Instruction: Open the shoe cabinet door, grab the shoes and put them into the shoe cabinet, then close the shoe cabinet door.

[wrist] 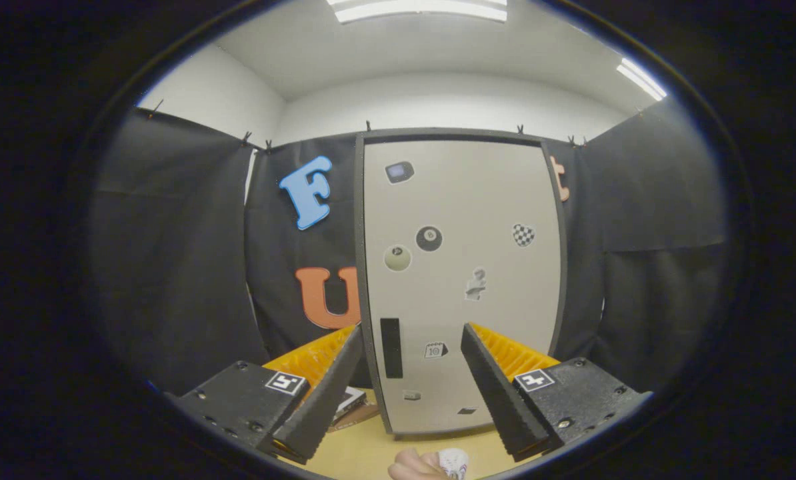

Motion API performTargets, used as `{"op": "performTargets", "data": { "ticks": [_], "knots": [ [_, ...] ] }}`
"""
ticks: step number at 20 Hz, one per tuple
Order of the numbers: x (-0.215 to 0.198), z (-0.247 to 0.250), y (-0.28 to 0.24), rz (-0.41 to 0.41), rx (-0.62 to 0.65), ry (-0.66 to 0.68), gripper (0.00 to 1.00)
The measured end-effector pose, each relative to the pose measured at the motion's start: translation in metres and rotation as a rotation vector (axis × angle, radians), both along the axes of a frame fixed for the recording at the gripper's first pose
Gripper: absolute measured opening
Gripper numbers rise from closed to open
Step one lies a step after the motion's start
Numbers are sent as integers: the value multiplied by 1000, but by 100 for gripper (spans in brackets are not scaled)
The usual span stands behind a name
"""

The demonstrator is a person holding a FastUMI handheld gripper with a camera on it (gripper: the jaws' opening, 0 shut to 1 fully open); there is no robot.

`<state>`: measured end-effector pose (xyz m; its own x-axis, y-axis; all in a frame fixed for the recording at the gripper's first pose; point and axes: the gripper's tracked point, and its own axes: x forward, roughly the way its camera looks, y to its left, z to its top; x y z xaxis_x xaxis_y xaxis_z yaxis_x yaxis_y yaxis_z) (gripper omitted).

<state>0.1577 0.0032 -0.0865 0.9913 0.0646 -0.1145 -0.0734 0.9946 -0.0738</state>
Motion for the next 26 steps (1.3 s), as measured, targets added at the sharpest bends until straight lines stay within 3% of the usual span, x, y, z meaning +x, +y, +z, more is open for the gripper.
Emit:
{"op": "performTargets", "data": {
  "ticks": [4,11,14,15,18,26],
  "knots": [
    [52,-39,-4,-21,-28,64,99],
    [122,-83,11,34,-1,159,97],
    [138,-98,15,38,9,191,80],
    [142,-99,14,28,14,189,68],
    [148,-101,16,39,35,179,46],
    [159,-104,13,9,-67,183,37]
  ]
}}
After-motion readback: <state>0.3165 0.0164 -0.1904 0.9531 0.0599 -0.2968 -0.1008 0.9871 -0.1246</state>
